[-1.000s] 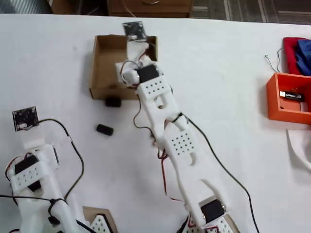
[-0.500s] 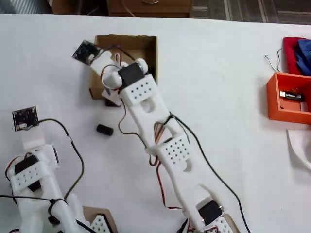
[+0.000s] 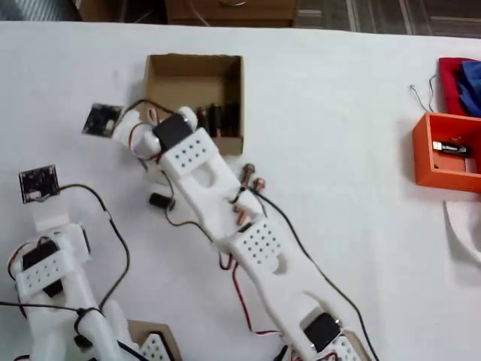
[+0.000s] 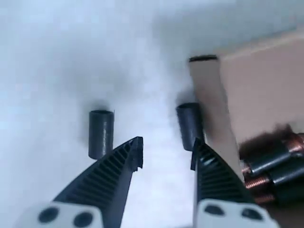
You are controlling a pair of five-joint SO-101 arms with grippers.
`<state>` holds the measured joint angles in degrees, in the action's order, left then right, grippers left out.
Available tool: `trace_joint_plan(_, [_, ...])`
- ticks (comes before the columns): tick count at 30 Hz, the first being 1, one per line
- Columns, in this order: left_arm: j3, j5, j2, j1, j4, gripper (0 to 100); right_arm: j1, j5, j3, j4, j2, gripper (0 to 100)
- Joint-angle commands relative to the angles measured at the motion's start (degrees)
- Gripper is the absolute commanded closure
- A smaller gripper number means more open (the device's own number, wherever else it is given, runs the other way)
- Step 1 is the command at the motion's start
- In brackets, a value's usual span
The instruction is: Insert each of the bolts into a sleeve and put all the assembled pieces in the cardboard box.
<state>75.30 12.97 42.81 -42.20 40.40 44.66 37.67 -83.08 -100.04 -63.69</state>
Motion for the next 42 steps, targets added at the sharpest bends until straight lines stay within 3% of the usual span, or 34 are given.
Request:
trace_joint_plan(1, [-0.22, 0.53, 0.44, -0.26, -0.97, 95, -0.84, 2.81, 0.7, -1.27, 0.75, 84.0])
trace_joint_plan(15, [-0.22, 0.53, 0.44, -0.18, -0.97, 95, -5.58, 8.26, 0.62, 5.76, -6.02, 84.0])
trace_joint_plan(42, [-0.22, 0.53, 0.35, -0.18, -0.97, 95, -1.27, 7.65, -2.55, 7.96, -10.15, 84.0])
